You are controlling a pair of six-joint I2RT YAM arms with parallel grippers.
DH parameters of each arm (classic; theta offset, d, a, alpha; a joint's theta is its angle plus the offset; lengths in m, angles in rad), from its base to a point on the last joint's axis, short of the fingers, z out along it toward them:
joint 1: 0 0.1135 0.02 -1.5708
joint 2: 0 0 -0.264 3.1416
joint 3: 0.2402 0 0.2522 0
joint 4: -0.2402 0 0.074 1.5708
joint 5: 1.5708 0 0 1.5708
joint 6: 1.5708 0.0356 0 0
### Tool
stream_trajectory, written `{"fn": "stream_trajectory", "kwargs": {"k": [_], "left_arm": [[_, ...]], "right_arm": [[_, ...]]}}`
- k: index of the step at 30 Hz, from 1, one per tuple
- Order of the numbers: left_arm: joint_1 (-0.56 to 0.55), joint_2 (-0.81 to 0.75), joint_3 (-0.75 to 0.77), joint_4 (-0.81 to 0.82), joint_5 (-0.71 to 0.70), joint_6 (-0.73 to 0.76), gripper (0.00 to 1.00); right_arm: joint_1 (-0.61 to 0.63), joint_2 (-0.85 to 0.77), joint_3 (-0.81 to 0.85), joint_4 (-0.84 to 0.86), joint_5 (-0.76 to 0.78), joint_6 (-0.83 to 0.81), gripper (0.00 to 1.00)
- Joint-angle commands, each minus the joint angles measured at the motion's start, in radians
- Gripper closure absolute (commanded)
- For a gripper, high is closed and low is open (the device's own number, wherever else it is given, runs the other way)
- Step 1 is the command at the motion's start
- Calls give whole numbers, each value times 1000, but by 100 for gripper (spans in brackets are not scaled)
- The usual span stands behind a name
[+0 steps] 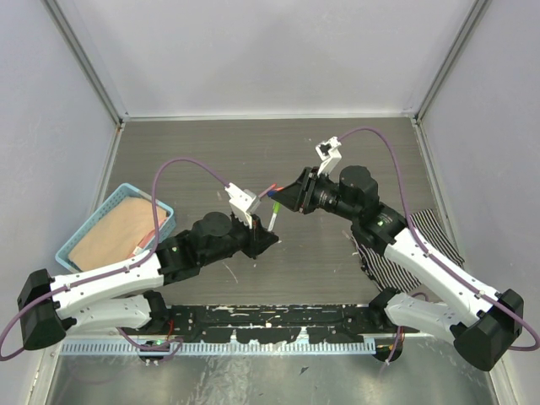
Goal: Insert the pens into the pen caps
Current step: Press the pen cap onto the pen.
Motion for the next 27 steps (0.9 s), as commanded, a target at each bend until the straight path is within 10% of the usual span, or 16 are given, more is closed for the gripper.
{"fn": "stream_trajectory", "kwargs": {"k": [1,16,27], "left_arm": [[1,-17,26,29,4,12,100],[1,-38,83,12,-10,14,100],[1,-31,182,32,-34,64,100]], "right_arm": [[8,-6,-1,41,-15,-14,69],[22,-29,-34,52,-4,-12,99],[107,-40,-45,-19,88,-55,100]]}}
